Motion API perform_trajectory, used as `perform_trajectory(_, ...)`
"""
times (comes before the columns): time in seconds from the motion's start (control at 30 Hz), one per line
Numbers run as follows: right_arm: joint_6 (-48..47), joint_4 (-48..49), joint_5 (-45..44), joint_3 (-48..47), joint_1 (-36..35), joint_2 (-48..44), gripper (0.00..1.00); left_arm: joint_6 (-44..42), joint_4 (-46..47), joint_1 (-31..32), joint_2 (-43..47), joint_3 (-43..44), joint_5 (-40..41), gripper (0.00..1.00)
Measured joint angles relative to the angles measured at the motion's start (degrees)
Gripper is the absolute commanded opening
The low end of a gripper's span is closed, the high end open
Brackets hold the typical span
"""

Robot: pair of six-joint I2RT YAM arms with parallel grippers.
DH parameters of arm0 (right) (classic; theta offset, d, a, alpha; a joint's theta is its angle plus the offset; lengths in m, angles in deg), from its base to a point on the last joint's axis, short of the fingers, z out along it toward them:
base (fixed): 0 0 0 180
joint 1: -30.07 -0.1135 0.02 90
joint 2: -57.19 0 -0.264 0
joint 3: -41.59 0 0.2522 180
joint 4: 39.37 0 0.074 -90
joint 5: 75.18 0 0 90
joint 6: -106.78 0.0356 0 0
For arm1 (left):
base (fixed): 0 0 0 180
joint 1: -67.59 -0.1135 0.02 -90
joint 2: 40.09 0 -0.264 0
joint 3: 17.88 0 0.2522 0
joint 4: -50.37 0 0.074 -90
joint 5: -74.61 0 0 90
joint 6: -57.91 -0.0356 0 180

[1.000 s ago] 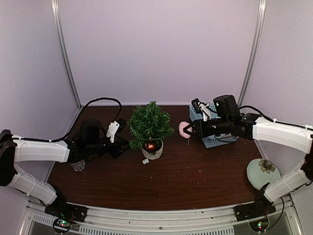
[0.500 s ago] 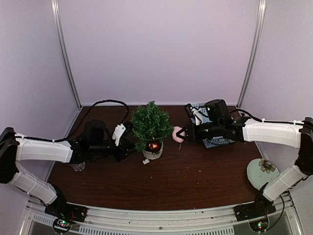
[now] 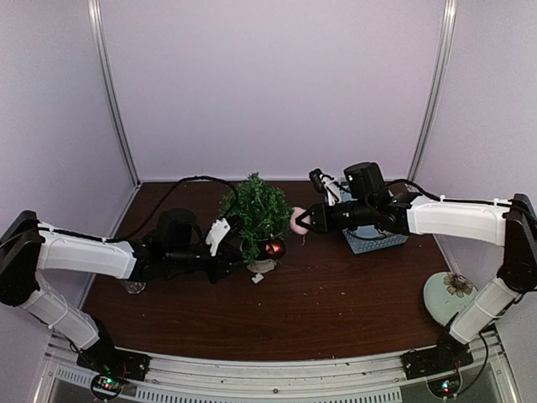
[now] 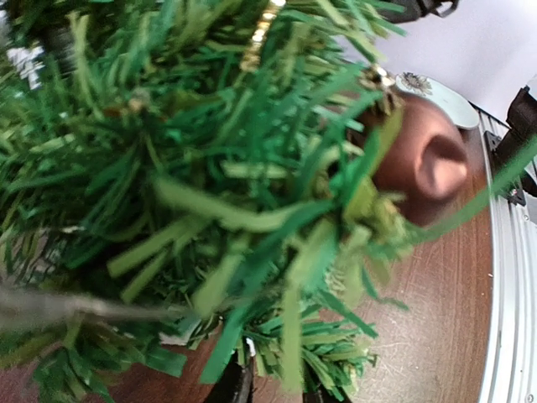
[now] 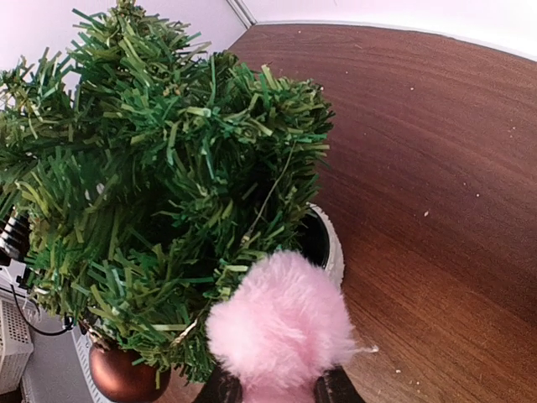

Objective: Decorate the small christmas tree

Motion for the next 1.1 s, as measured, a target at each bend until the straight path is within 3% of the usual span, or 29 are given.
perform_trajectory(0.1, -0.57, 0.09, 0.0, -1.64, 0.07, 1.46, 0.15, -0.22, 0.39, 0.9, -0.61, 0.22, 0.04, 0.21)
perform_trajectory(0.33, -0.92, 0.68, 0.09, -4.74, 0.74, 4.98, 0.15, -0.63, 0.39, 2.29, -0.63, 0.46, 0.09, 0.36)
perform_trajectory(0.53, -1.01, 1.38, 0.52, -5.88, 1.7, 6.86, 0.15, -0.13, -3.28, 1.81, 8.44, -2.56, 1.97, 0.41)
perform_trajectory(0.83, -1.68, 2.25, 2.71, -7.89, 3.08, 9.53, 0.15, 3.32, -9.18, -9.27, 20.83, -5.33, 9.84, 0.37)
perform_trajectory(1.1, -2.08, 3.45, 4.72, -10.03, 3.19, 11.8, 0.15, 4.22, -12.63, -13.75, 13.18, -0.87, 17.62, 0.34)
